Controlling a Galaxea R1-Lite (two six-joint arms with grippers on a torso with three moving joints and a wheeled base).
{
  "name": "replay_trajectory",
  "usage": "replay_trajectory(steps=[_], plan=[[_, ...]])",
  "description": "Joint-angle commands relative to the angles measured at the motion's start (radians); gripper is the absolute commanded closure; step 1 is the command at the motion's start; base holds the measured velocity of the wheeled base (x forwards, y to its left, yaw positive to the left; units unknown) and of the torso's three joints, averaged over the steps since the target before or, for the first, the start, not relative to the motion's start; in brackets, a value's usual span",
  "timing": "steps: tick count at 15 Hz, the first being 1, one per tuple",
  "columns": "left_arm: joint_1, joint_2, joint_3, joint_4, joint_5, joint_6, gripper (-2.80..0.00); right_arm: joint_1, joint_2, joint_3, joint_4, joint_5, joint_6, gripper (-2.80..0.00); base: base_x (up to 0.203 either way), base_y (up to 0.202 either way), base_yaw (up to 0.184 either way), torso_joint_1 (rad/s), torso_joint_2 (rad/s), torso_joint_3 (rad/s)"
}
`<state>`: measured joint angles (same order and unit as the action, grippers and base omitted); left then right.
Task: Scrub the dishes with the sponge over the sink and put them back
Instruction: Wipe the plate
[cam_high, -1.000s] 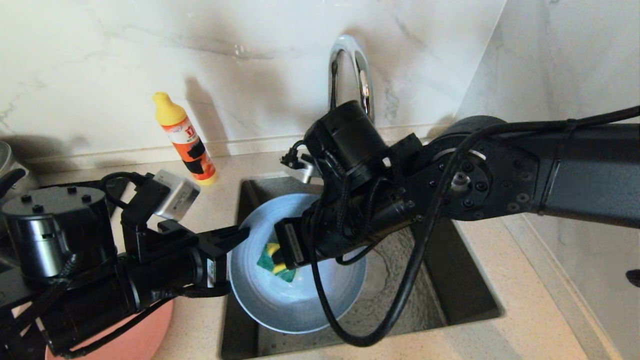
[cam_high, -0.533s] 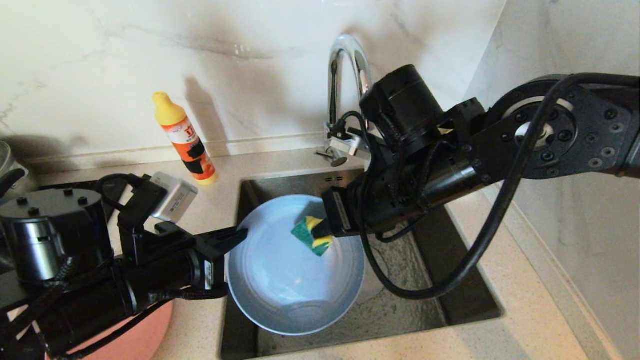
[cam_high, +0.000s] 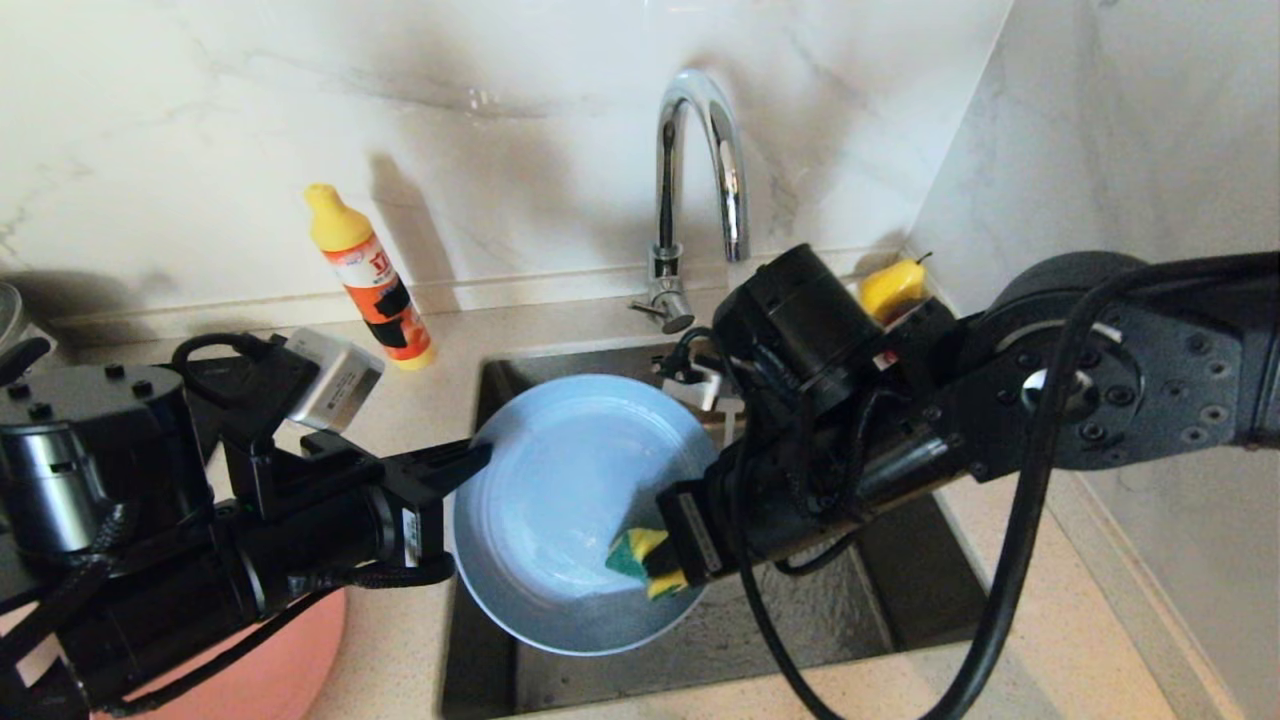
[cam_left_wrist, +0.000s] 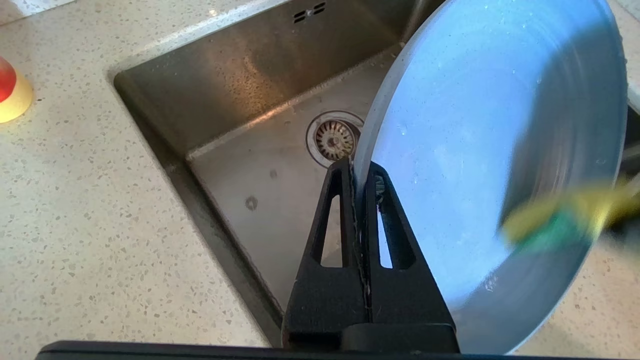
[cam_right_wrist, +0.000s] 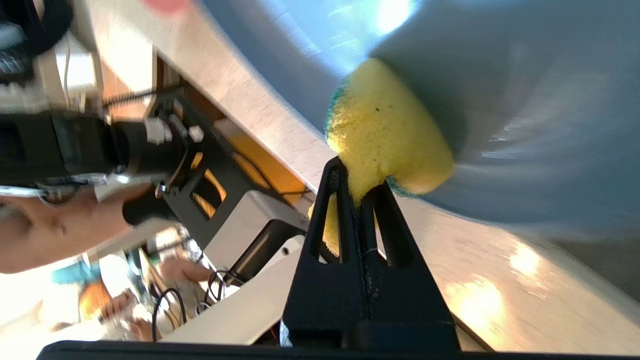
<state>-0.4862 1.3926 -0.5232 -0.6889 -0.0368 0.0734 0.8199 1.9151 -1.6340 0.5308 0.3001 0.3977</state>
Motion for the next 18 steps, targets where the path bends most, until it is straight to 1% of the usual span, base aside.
replay_trajectory(steps=[1, 2, 5, 9, 12, 15, 18], plan=[[0.0, 0.008, 0.002, -0.004, -0.001, 0.0, 0.0, 0.042, 0.04, 0.026, -0.022, 0.0, 0.003, 0.0, 0.0, 0.0, 0.0, 0.0, 0.0, 0.0], [0.0, 0.011, 0.005, -0.004, -0.002, -0.001, 0.0, 0.059, 0.057, 0.016, -0.029, -0.001, 0.003, 0.0, 0.0, 0.0, 0.0, 0.0, 0.0, 0.0], [0.0, 0.02, 0.017, -0.005, -0.002, -0.024, 0.0, 0.074, 0.09, -0.063, -0.031, -0.001, 0.004, 0.0, 0.0, 0.0, 0.0, 0.0, 0.0, 0.0], [0.0, 0.031, 0.029, -0.006, -0.002, -0.027, 0.0, 0.099, 0.129, -0.195, -0.023, -0.001, 0.007, 0.0, 0.0, 0.0, 0.0, 0.0, 0.0, 0.0], [0.0, 0.022, 0.04, -0.006, -0.002, -0.029, 0.0, 0.098, 0.148, -0.264, -0.021, -0.002, 0.009, 0.0, 0.0, 0.0, 0.0, 0.0, 0.0, 0.0], [0.001, 0.01, 0.042, -0.006, 0.0, -0.043, 0.0, 0.059, 0.102, -0.263, -0.007, -0.004, 0.04, 0.0, 0.0, 0.0, 0.0, 0.0, 0.0, 0.0], [0.007, 0.018, 0.026, -0.006, 0.004, -0.063, 0.0, 0.009, -0.008, -0.209, 0.072, -0.003, 0.039, 0.0, 0.0, 0.0, 0.0, 0.0, 0.0, 0.0]])
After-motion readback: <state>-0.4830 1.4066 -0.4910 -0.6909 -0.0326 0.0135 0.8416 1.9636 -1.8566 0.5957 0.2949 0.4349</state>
